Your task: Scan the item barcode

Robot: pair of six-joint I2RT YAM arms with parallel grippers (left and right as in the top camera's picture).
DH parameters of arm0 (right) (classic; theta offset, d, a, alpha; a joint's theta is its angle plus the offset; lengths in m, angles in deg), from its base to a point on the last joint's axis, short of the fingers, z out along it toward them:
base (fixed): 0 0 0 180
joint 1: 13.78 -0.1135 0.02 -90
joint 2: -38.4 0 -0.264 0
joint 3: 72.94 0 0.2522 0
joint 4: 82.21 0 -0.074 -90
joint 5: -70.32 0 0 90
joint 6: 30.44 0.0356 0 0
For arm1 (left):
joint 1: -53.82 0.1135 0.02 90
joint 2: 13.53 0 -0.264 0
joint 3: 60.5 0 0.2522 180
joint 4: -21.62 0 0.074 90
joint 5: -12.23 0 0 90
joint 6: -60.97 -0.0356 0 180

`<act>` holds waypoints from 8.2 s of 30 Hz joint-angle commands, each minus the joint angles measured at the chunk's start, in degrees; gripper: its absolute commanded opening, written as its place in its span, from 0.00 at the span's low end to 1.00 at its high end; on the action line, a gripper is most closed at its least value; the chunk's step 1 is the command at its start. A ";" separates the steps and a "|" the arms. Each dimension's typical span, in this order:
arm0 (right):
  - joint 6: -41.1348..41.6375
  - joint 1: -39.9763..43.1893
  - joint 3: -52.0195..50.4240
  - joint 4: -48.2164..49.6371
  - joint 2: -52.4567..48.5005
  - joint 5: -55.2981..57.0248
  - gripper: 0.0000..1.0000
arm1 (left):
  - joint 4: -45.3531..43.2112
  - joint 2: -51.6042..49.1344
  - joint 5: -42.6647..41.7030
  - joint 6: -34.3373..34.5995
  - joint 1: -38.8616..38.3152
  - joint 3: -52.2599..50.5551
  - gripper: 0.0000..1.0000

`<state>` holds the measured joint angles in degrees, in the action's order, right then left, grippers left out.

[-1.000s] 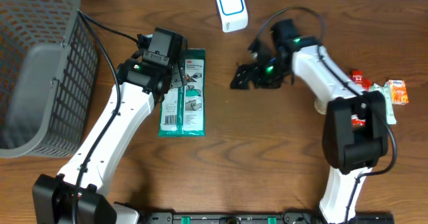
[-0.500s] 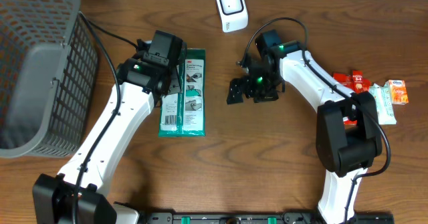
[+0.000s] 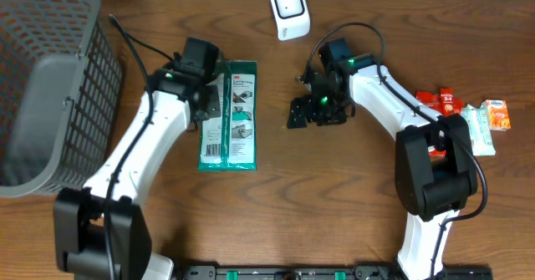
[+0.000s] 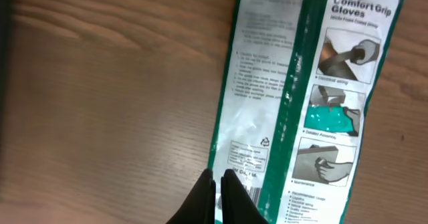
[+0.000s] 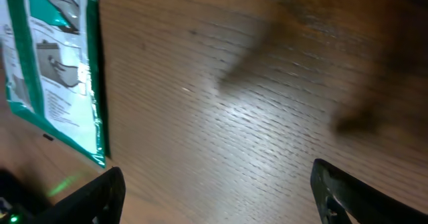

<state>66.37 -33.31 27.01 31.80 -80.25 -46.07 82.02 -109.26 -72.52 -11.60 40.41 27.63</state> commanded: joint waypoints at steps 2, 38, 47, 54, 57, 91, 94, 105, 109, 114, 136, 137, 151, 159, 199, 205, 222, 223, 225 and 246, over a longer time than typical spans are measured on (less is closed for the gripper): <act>-0.04 0.04 -0.39 0.24 0.24 -2.38 0.84 | -1.44 -2.38 -9.94 -3.93 4.61 -0.26 0.07; 3.87 0.09 -1.68 4.81 0.13 -0.13 0.78 | -14.16 -23.43 -18.08 -7.32 6.80 -0.55 0.07; 4.72 1.25 -3.87 4.76 0.13 -10.58 0.76 | -6.99 -23.43 -24.11 -7.32 6.32 -0.55 0.07; 10.32 1.11 -13.20 16.87 0.13 -15.04 0.72 | -4.17 -23.43 -24.13 -7.32 4.96 -0.66 0.07; 10.38 1.05 -14.84 20.41 0.13 -17.70 0.70 | -4.24 -23.43 -24.13 -7.32 3.50 -0.66 0.07; 9.64 -3.30 -18.88 33.59 0.13 -23.61 0.47 | -8.00 -23.45 -24.09 -7.30 -2.51 -1.25 0.07; 9.62 -3.45 -18.88 33.64 0.13 -23.67 0.47 | -8.76 -23.45 -24.09 -7.28 -2.99 -1.79 0.07; 9.22 -3.48 -18.93 34.91 0.13 -25.79 0.41 | -8.81 -23.47 -24.06 -7.10 -3.74 -1.92 0.08; 9.20 -3.56 -18.93 34.95 0.11 -25.53 0.43 | -8.76 -23.47 -24.06 -7.08 -3.74 -2.12 0.07; 9.25 -4.24 -19.87 37.11 0.11 -25.51 0.43 | -8.79 -23.56 -24.09 -7.06 -3.74 -2.38 0.07; 8.48 -3.41 -21.79 37.81 0.04 -21.92 0.01 | -9.03 -18.23 -20.00 -7.08 -3.61 -2.58 0.08; 8.15 -3.06 -21.77 37.64 0.04 -22.49 0.01 | -8.96 -16.94 -19.30 -6.84 -3.61 -2.58 0.08; 4.79 0.85 -21.70 35.85 0.74 -28.11 0.01 | -3.85 2.12 -8.94 -5.81 -2.69 -2.58 0.17; 3.37 1.49 -21.70 34.40 2.64 -27.67 0.01 | -1.79 7.82 -8.41 -5.53 3.32 -2.58 0.29; -1.90 -0.63 -17.27 8.00 30.36 -4.31 0.01 | -0.20 7.74 -8.44 -5.57 11.47 -2.58 0.81; -6.95 -0.90 -3.54 -10.60 31.02 3.72 0.01 | -0.20 7.74 -8.44 -5.57 11.47 -2.58 0.81; -12.13 -6.56 37.00 -30.05 21.59 23.15 0.01 | -0.20 7.74 -8.44 -5.57 11.47 -2.58 0.82; -13.55 -6.93 40.96 -32.09 19.23 23.17 0.01 | -0.20 7.74 -8.44 -5.57 11.47 -2.58 0.82; -15.63 -7.98 49.24 -35.71 13.68 24.63 0.01 | -0.20 7.74 -8.44 -5.57 11.47 -2.58 0.82; -47.80 -16.02 54.27 -6.67 -7.30 59.21 0.01 | -0.20 7.74 -8.44 -5.57 11.47 -2.58 0.82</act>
<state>27.48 -49.11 80.06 22.10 -85.03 6.19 81.64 -102.15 -81.65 -17.07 51.69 24.86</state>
